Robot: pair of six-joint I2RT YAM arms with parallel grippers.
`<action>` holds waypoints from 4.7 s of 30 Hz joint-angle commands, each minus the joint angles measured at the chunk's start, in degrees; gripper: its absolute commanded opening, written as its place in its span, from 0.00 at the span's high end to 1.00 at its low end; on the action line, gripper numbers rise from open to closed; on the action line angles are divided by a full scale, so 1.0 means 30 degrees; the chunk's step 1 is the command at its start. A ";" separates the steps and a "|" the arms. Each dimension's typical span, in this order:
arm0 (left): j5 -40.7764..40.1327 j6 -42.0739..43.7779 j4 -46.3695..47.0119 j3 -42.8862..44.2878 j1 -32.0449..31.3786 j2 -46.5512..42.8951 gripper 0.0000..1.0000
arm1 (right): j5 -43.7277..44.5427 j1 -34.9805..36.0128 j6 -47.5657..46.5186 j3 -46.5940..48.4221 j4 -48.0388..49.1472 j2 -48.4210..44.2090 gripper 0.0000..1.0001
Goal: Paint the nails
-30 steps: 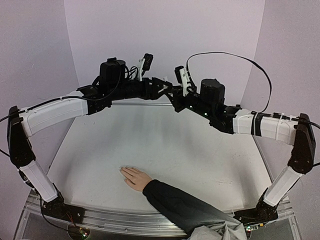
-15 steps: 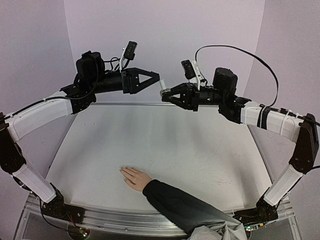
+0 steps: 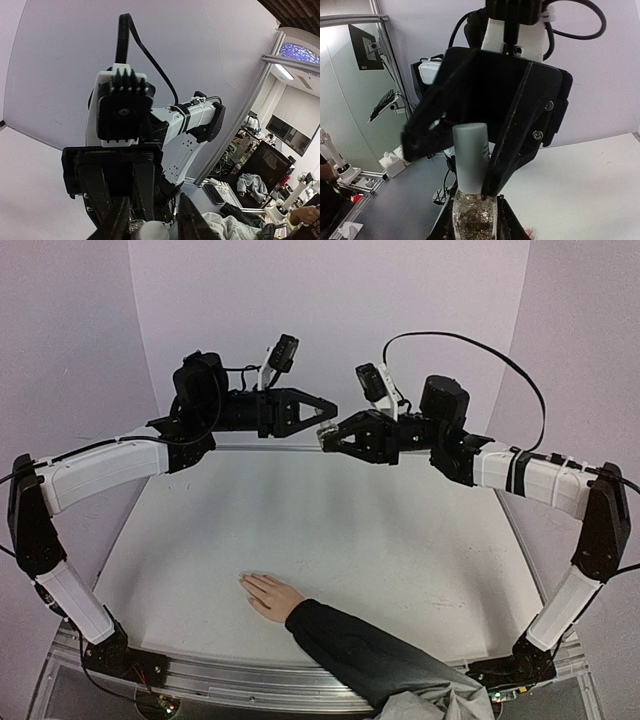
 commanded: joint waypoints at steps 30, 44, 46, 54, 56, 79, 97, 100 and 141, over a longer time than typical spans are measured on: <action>-0.7106 0.0275 -0.4797 0.0430 0.0182 -0.1259 0.23 | 1.4590 0.1010 -0.6284 -0.2300 -0.1046 -0.3018 1.00; -0.5420 0.2243 -1.4833 0.4467 0.1129 -0.0185 0.30 | 1.0286 0.1000 -0.7982 0.0081 -0.5384 -0.1340 1.00; -0.5326 0.2539 -1.4857 0.4484 0.1122 -0.0283 0.29 | 1.0108 0.1022 -0.8058 0.0253 -0.5562 -0.1191 1.00; -0.5264 0.2593 -1.4861 0.4872 0.1101 0.0127 0.38 | 0.9213 0.1005 -0.8331 0.0857 -0.6278 -0.0590 1.00; -0.5249 0.2592 -1.4890 0.5002 0.1074 0.0229 0.42 | 0.9082 0.1000 -0.8410 0.1029 -0.6543 -0.0493 1.00; -0.6574 0.3791 -1.6864 0.5978 0.0632 0.0480 0.79 | 0.8873 0.1124 -0.8809 0.1907 -0.7659 0.0142 1.00; -0.6544 0.4137 -1.7526 0.6521 0.0631 0.0688 0.62 | 0.8874 0.1177 -0.9011 0.2122 -0.7969 0.0083 1.00; -0.6285 0.4174 -1.7834 0.6855 0.0629 0.0925 0.60 | 0.8844 0.1182 -0.9066 0.2121 -0.8033 0.0109 1.00; -0.6692 0.4627 -1.8639 0.7380 0.0602 0.0991 0.91 | 0.8608 0.1267 -0.9345 0.1994 -0.8220 0.0173 1.00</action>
